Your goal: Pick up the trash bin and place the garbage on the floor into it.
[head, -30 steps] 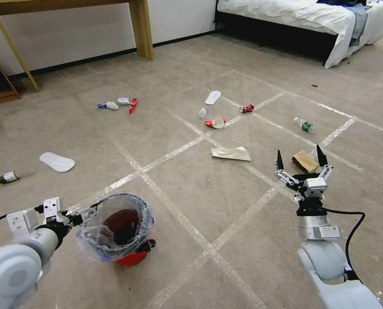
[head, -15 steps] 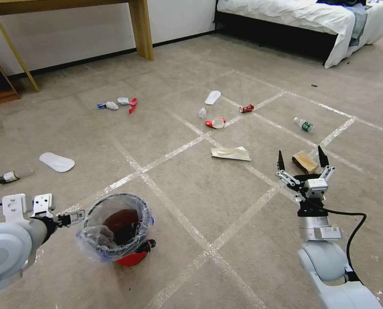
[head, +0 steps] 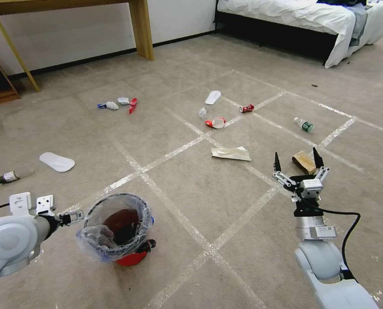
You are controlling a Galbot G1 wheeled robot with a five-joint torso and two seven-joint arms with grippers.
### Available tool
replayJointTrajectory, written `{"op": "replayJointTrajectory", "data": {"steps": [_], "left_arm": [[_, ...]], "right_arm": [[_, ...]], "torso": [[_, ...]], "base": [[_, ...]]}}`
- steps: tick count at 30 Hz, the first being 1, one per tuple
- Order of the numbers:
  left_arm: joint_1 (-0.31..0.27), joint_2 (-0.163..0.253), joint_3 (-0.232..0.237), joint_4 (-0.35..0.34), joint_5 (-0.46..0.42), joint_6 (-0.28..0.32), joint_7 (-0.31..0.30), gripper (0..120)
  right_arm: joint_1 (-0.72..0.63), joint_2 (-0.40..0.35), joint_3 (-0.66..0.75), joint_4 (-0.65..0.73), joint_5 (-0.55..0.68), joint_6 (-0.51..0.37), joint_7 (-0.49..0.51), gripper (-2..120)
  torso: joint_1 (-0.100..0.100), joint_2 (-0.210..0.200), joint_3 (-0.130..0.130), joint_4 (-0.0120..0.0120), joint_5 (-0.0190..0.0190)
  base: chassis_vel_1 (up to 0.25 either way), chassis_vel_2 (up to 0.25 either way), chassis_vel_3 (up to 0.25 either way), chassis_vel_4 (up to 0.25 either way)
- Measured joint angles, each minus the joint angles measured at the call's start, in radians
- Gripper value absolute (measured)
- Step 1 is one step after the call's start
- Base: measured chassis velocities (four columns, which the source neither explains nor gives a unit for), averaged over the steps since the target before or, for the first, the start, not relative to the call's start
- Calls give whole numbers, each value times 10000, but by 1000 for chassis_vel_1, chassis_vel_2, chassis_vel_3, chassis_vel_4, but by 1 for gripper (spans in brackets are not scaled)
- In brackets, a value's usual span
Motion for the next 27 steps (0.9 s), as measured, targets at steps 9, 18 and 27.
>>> {"op": "replayJointTrajectory", "data": {"steps": [9, 18, 27], "left_arm": [[-1465, -225, 1565, 638, -101, -42, -69, 100], [-1728, -277, 1835, 956, -185, -40, -184, 100], [-1981, -422, 2143, 1452, -175, -30, -226, 100]], "right_arm": [[139, 93, 33, -162, 18, 40, -5, 100], [193, 72, 24, -270, 23, 78, -34, 100], [340, -2, 4, -406, 85, 82, -109, 100]], "torso": [[0, 0, 0, -3, 1], [0, 0, -1, -1, 1], [0, 0, -1, -1, 0]], "base": [[0, 0, 0, 0], [0, 0, 0, 0], [0, 0, 0, 0]]}}
